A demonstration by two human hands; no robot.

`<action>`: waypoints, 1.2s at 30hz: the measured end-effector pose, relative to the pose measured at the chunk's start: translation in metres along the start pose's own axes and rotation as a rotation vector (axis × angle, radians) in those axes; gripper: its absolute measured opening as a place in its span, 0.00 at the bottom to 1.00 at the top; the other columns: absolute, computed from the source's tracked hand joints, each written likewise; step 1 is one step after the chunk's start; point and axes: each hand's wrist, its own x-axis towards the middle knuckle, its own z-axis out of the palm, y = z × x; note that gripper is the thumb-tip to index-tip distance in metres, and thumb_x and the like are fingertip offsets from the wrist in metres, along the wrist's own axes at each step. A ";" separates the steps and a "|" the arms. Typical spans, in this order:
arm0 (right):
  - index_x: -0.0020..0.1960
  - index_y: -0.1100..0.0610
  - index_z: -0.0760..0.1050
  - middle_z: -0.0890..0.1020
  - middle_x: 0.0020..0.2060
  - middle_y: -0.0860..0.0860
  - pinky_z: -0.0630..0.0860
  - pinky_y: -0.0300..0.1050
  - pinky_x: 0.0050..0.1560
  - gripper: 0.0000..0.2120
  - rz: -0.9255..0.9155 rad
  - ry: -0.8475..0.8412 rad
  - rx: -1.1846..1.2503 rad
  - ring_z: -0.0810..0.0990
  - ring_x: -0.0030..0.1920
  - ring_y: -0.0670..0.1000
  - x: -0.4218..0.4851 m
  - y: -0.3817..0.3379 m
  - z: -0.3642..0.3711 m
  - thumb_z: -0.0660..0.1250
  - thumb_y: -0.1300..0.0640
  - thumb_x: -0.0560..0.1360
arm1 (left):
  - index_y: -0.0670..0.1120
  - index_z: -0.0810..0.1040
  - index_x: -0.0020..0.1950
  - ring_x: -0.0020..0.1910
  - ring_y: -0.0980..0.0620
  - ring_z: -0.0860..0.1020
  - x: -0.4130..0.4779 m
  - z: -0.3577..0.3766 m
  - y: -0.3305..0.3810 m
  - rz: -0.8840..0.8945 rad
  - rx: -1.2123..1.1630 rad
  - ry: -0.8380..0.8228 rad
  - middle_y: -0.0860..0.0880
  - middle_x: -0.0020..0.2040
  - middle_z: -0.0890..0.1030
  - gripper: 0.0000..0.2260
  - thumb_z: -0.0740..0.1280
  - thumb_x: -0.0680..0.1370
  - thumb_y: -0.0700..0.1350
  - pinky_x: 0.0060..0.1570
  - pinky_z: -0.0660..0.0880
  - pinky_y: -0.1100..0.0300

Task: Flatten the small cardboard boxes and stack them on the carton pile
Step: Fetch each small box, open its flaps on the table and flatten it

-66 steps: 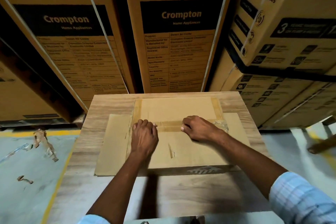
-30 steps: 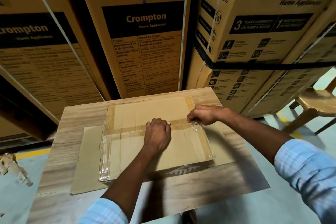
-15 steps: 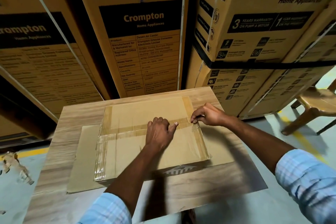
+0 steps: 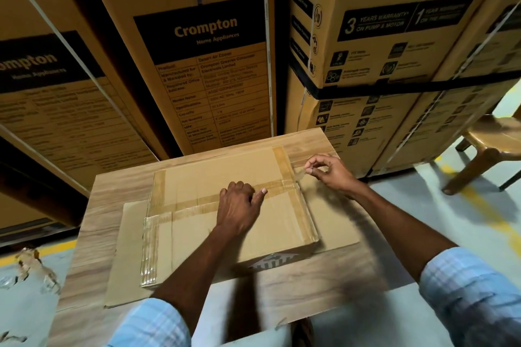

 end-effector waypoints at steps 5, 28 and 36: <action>0.50 0.52 0.80 0.84 0.45 0.46 0.78 0.49 0.52 0.05 0.061 0.006 0.144 0.81 0.47 0.48 0.001 0.001 0.005 0.69 0.61 0.80 | 0.53 0.69 0.38 0.44 0.50 0.70 -0.002 -0.006 0.000 0.006 -0.012 0.011 0.53 0.40 0.73 0.23 0.52 0.83 0.67 0.51 0.68 0.51; 0.45 0.57 0.74 0.79 0.32 0.45 0.66 0.36 0.28 0.11 0.418 0.038 0.365 0.69 0.30 0.44 0.003 0.024 0.047 0.59 0.64 0.85 | 0.50 0.76 0.45 0.46 0.49 0.72 -0.006 -0.013 0.005 0.002 0.027 0.030 0.50 0.45 0.79 0.27 0.51 0.83 0.68 0.53 0.69 0.50; 0.60 0.58 0.75 0.84 0.46 0.57 0.79 0.42 0.36 0.09 0.587 0.044 0.567 0.80 0.39 0.52 -0.018 0.020 0.077 0.59 0.57 0.85 | 0.51 0.70 0.44 0.41 0.50 0.68 -0.021 -0.044 0.025 0.037 0.107 0.175 0.51 0.41 0.73 0.23 0.52 0.83 0.69 0.48 0.68 0.53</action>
